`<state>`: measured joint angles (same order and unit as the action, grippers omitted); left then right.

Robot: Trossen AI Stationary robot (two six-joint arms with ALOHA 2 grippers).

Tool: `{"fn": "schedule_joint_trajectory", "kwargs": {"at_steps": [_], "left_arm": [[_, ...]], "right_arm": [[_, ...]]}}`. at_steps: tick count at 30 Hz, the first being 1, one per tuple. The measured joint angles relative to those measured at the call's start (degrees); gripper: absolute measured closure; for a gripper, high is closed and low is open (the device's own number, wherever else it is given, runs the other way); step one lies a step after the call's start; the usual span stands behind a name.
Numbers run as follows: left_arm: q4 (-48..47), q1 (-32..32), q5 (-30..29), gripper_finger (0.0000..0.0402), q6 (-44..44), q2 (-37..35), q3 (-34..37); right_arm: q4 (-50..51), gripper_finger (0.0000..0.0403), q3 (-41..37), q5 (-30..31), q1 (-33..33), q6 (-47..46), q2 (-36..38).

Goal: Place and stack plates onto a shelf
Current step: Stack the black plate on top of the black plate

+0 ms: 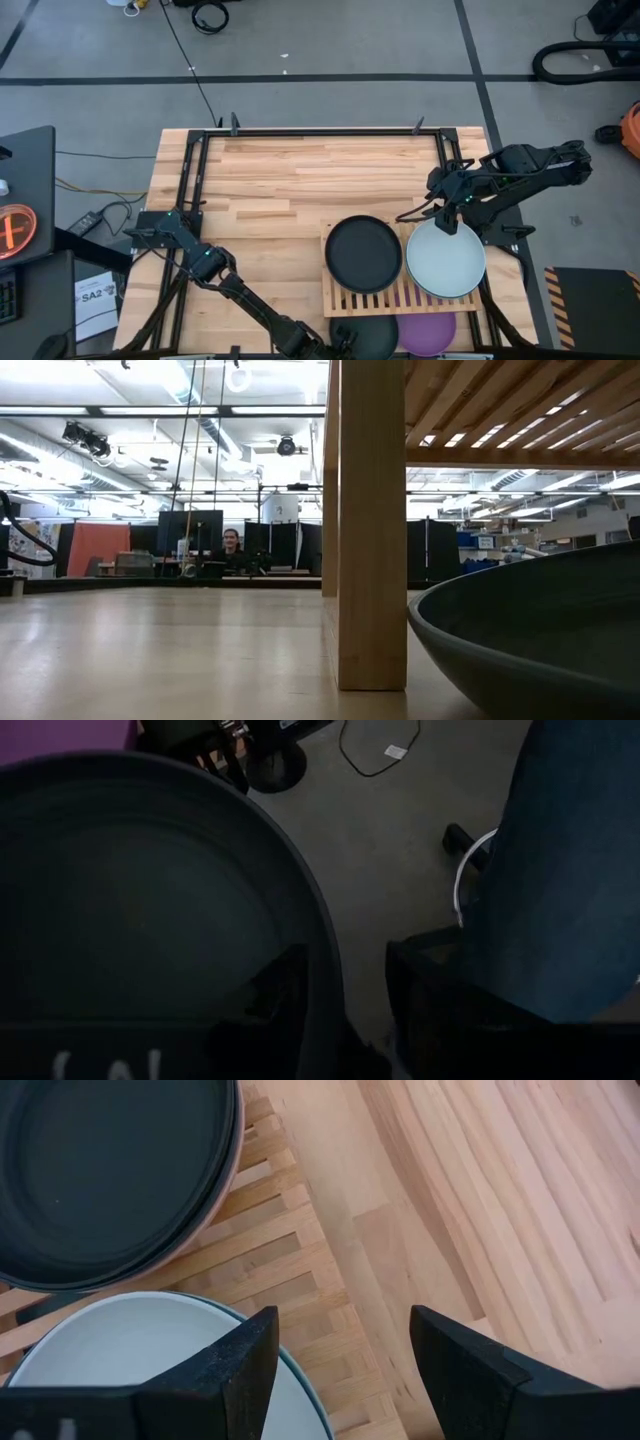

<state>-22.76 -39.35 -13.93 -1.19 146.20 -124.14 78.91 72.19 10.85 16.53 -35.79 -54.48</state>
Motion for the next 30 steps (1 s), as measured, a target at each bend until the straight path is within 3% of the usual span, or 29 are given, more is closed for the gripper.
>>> {"fn": "schedule_joint_trajectory", "kwargs": {"at_steps": [30], "left_arm": [[1.5,-0.1,0.0,0.0260,0.2,0.2,0.1]], "right_arm": [[0.0,0.0171,0.0,0.0,0.0,1.3,0.0]]}}
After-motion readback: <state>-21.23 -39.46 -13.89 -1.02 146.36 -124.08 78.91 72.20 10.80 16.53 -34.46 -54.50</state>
